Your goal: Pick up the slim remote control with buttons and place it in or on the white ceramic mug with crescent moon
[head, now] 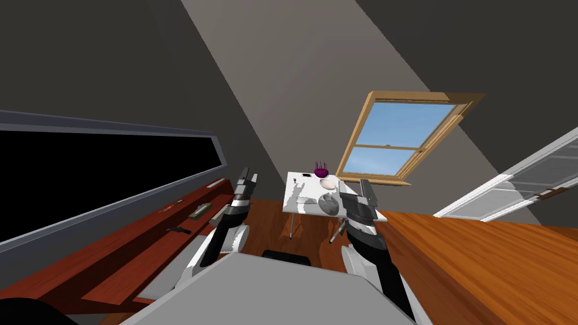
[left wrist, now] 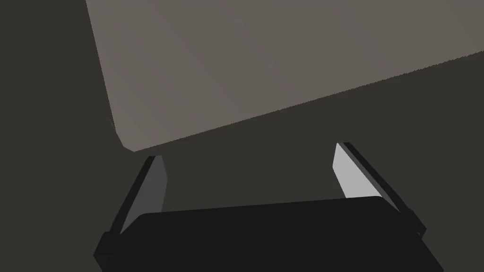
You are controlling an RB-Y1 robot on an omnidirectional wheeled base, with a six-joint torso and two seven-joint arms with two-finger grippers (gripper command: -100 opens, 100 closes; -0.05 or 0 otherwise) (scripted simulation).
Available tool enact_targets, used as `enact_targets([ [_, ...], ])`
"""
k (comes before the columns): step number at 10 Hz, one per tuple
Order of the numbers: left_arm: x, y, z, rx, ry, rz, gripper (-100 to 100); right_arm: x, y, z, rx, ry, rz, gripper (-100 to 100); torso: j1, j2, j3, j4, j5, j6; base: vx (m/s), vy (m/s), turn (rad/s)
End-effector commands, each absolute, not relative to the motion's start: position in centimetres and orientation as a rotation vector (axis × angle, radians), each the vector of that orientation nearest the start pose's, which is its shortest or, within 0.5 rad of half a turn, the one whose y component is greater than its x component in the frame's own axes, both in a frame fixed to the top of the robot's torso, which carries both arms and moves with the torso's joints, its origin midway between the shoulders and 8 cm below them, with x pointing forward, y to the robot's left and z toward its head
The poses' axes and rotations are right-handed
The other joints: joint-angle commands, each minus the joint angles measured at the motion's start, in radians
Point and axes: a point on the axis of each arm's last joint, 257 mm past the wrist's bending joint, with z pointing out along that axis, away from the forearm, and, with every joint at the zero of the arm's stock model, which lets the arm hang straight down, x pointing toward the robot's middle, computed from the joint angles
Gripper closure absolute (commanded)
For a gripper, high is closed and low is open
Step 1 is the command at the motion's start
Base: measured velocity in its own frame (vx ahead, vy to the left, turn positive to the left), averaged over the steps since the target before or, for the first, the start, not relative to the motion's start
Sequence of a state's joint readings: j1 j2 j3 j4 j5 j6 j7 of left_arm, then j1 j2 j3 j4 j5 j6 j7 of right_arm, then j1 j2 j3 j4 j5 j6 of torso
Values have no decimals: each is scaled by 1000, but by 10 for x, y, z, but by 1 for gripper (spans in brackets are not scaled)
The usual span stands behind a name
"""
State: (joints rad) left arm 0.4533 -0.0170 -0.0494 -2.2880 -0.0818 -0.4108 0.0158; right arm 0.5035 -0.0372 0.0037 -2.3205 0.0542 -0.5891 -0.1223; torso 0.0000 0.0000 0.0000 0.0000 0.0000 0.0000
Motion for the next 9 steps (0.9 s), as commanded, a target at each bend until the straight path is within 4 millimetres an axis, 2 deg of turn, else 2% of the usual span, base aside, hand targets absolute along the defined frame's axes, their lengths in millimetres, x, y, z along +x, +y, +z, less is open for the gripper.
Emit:
enact_targets([
  [1,364,252,26,-662,669,-1320,0,325,-251,41,546,634,1428,-100,0,0,0,0,0,0,-58,15,-36],
  [3,364,252,26,-662,669,-1320,0,329,-239,20,568,712,1434,-100,1,6,3,1,0,0,-102,33,-30],
  [5,364,252,26,-662,669,-1320,0,332,-224,-8,597,813,1433,-100,4,7,4,2,1,0,-100,72,-10],
  [9,364,252,26,-662,669,-1320,0,330,-189,-91,644,1087,1398,-100,6,7,4,2,1,0,-100,82,-12],
])
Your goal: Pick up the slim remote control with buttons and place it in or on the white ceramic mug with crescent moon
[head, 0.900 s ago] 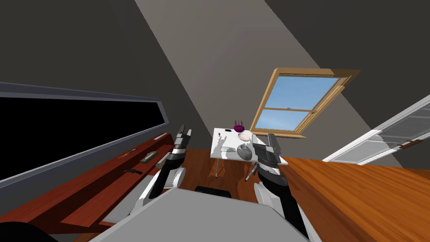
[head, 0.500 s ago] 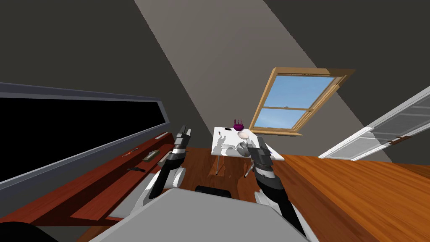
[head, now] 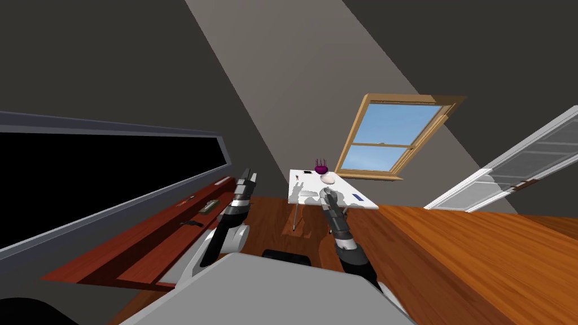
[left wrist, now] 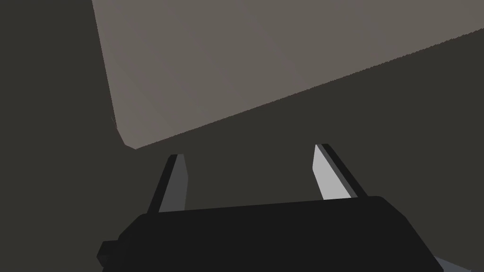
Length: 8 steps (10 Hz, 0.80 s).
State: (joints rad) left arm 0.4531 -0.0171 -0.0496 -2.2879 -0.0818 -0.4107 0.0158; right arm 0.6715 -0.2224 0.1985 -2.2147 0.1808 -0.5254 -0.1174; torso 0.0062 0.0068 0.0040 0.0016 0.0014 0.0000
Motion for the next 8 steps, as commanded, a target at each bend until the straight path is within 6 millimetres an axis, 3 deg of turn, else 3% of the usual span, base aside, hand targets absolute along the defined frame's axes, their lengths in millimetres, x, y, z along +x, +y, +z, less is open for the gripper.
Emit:
enact_targets([
  [1,364,252,26,-662,669,-1320,0,330,-188,-92,638,1096,1398,-100,0,0,0,0,0,0,-58,65,-8],
  [3,364,252,26,-662,669,-1320,0,319,-171,-143,636,1269,1357,-100,-3,-3,-2,-1,-1,0,-55,61,-8],
  [4,364,252,26,-662,669,-1320,0,318,-171,-145,628,1279,1356,-100,-2,-3,-2,-1,0,0,-57,62,-9],
  [6,364,252,26,-662,669,-1320,0,299,-158,-200,606,1460,1299,-100,-1,-3,-1,-1,0,0,-68,96,-13],
  [8,364,252,26,-662,669,-1320,0,296,-158,-203,585,1486,1296,-100,-1,-3,-1,0,0,0,-43,48,-6],
])
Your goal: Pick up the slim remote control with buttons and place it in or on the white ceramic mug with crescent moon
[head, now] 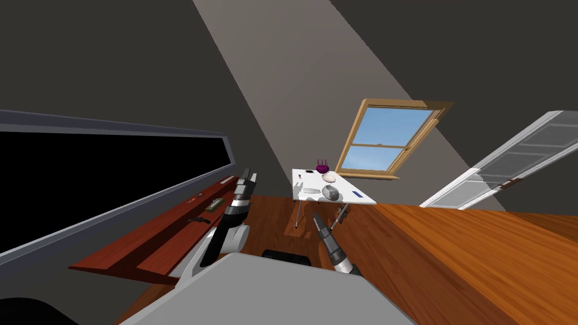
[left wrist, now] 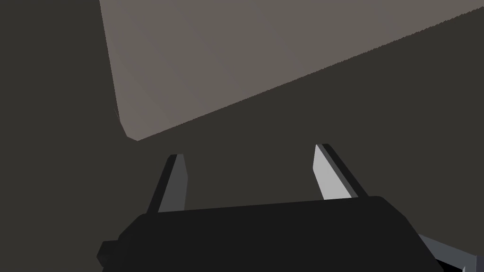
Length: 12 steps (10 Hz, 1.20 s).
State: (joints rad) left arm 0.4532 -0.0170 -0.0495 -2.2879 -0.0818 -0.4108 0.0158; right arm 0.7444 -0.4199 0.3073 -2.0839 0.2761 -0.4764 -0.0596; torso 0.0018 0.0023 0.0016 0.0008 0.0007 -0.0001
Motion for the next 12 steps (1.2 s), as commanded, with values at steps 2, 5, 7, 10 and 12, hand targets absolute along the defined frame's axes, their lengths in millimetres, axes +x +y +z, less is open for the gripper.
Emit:
enact_targets([
  [2,364,252,26,-662,669,-1320,0,280,-155,-234,549,1596,1258,-100,1,0,0,0,0,0,-32,44,-5],
  [5,364,252,26,-662,669,-1320,0,246,-156,-291,469,1794,1174,-100,2,0,0,0,0,0,-41,61,-2],
  [7,364,252,26,-662,669,-1320,0,225,-162,-319,404,1901,1124,-100,2,0,0,0,0,0,-26,66,4],
  [10,364,252,26,-663,669,-1320,0,197,-179,-349,293,2038,1057,-100,3,-2,-1,-1,1,0,-5,77,10],
  [12,364,252,26,-662,669,-1320,0,176,-190,-371,223,2125,1005,-100,0,-2,-1,-1,0,0,-5,36,15],
])
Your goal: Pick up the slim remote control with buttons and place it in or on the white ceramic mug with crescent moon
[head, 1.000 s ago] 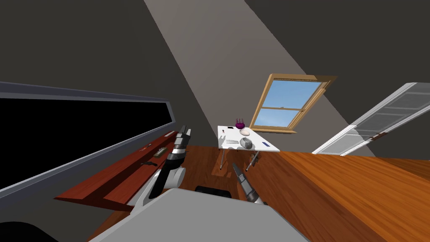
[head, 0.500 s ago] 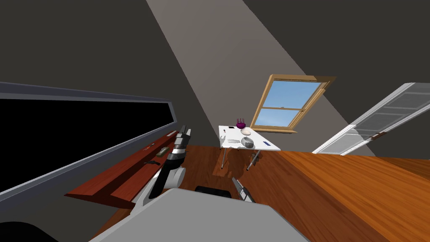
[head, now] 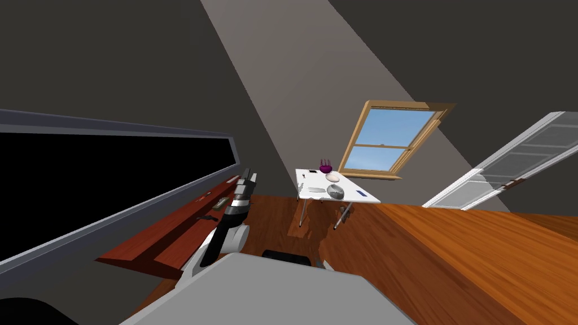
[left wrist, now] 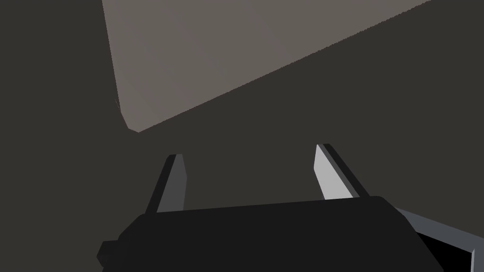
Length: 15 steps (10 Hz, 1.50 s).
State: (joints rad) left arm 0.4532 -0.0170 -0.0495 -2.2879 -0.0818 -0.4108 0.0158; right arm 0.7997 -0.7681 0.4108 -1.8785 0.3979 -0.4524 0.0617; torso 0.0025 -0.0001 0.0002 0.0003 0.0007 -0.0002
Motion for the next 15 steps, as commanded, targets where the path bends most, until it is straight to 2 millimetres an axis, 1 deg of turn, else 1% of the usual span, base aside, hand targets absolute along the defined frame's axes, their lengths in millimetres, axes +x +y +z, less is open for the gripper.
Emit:
enact_targets([
  [1,364,252,26,-662,669,-1320,0,172,-195,-373,197,2146,996,-100,0,0,0,0,0,0,0,53,10],
  [2,364,252,26,-662,669,-1320,0,153,-206,-391,135,2215,948,-100,0,0,0,0,0,0,7,85,39],
  [4,364,252,26,-662,669,-1320,0,147,-217,-394,87,2250,929,-100,2,-1,-1,0,1,0,8,54,1],
  [5,364,252,26,-662,669,-1320,0,128,-231,-410,15,2315,879,-100,0,-1,-1,0,0,0,21,55,44],
  [6,364,252,26,-662,669,-1320,0,124,-238,-411,-14,2334,866,-100,1,-2,-1,0,0,0,26,57,22],
  [7,364,252,26,-662,669,-1320,0,123,-241,-411,-26,2343,861,-100,1,-2,-1,0,0,0,12,24,-1],
  [8,364,252,26,-662,669,-1320,0,104,-261,-424,-117,2408,804,-100,-1,-2,-1,0,0,0,34,49,58],
  [9,364,252,26,-662,669,-1320,0,101,-269,-424,-148,2427,790,-100,0,-3,-2,0,0,0,34,53,34],
  [10,364,252,26,-662,669,-1320,0,84,-287,-435,-232,2477,739,-100,0,-3,-1,-1,0,0,58,90,66],
  [11,364,252,26,-663,669,-1320,0,81,-298,-434,-271,2497,720,-100,3,-4,-2,-1,1,0,55,72,24],
  [12,364,252,26,-662,669,-1320,0,66,-319,-441,-363,2540,668,-100,2,-4,-2,-1,1,0,69,68,78],
  [13,364,252,26,-663,669,-1320,0,64,-330,-439,-401,2559,649,-100,1,-5,-3,-1,0,0,73,59,37],
  [14,364,252,26,-662,669,-1320,0,64,-333,-439,-411,2564,643,-100,1,-5,-3,-1,0,0,34,28,-10],
  [15,364,252,26,-662,669,-1320,0,51,-356,-443,-511,2599,588,-100,0,-4,-2,-1,0,0,49,57,124],
])
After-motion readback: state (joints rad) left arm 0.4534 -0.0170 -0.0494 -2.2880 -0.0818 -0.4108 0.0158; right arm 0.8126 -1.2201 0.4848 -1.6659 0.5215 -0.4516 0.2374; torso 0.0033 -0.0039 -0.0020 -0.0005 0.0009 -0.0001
